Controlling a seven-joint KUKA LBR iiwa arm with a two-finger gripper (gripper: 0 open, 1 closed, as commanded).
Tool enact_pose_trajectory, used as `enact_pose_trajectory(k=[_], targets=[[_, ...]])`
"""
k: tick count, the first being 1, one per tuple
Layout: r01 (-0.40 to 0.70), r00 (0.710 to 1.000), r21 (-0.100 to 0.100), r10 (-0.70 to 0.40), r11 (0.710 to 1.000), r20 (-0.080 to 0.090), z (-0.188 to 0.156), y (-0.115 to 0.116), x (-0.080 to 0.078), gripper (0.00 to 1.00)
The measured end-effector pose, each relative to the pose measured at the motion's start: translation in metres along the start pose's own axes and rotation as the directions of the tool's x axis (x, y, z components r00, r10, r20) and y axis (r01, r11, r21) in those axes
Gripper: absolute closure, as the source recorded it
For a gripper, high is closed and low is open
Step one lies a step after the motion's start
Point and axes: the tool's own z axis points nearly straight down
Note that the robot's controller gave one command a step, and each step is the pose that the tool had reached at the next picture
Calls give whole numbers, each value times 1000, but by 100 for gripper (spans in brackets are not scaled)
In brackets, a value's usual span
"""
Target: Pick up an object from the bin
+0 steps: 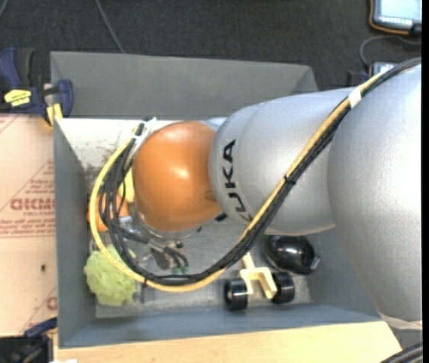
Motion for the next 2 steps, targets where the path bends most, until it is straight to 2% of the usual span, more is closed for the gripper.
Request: enact_pose_trajectory(k=[1, 2], targets=[[-120, 993, -1, 120, 993, 0, 10, 10, 1, 0], [180, 984, 0, -180, 984, 4, 18, 12, -5, 0]])
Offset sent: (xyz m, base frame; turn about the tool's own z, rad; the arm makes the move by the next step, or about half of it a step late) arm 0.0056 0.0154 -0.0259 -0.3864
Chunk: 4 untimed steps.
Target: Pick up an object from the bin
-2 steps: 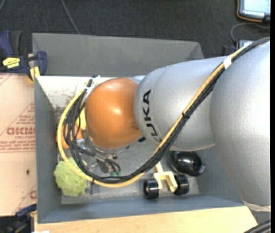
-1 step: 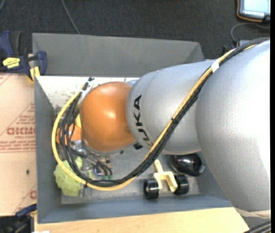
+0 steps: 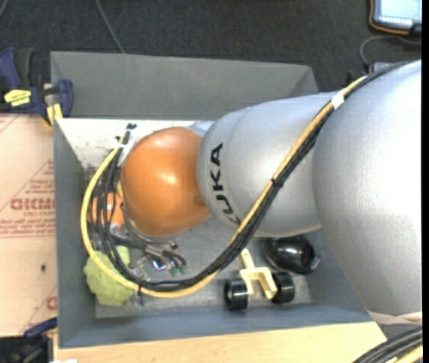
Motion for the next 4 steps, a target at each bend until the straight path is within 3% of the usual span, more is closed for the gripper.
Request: enact_pose_trajectory(k=[1, 2, 3, 4], targets=[[159, 987, -1, -159, 987, -1, -16, 1, -2, 0], [-46, 999, -1, 46, 999, 0, -25, -14, 3, 0], [89, 996, 1, -89, 996, 6, 8, -7, 7, 0], [239, 971, -2, -239, 971, 3, 24, 9, 5, 100]])
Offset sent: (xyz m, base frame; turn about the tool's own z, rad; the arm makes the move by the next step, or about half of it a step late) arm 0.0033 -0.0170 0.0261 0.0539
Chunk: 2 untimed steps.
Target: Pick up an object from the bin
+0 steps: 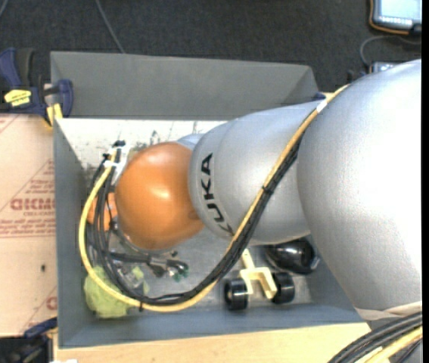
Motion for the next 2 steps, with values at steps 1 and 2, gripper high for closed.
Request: enact_pose_trajectory(k=[1, 2], targets=[[-1, 1000, 0, 1, 1000, 0, 0, 0, 0, 100], [7, 1000, 1, -7, 1000, 2, -26, -1, 0, 100]])
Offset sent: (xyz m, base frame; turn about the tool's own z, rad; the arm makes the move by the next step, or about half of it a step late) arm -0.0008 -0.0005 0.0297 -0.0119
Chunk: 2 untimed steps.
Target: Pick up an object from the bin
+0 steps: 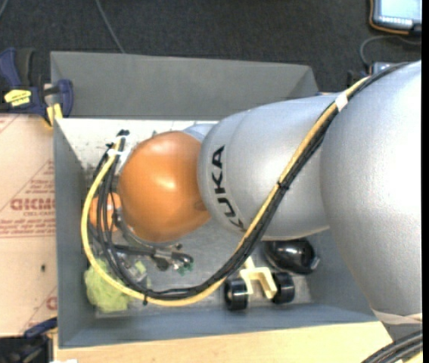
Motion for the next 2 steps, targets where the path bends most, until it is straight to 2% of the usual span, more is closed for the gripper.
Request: enact_pose_trajectory(k=[1, 2], targets=[[18, 1000, 0, -18, 1000, 1, -21, -14, -2, 100], [122, 993, -1, -122, 993, -4, -53, -12, -1, 100]])
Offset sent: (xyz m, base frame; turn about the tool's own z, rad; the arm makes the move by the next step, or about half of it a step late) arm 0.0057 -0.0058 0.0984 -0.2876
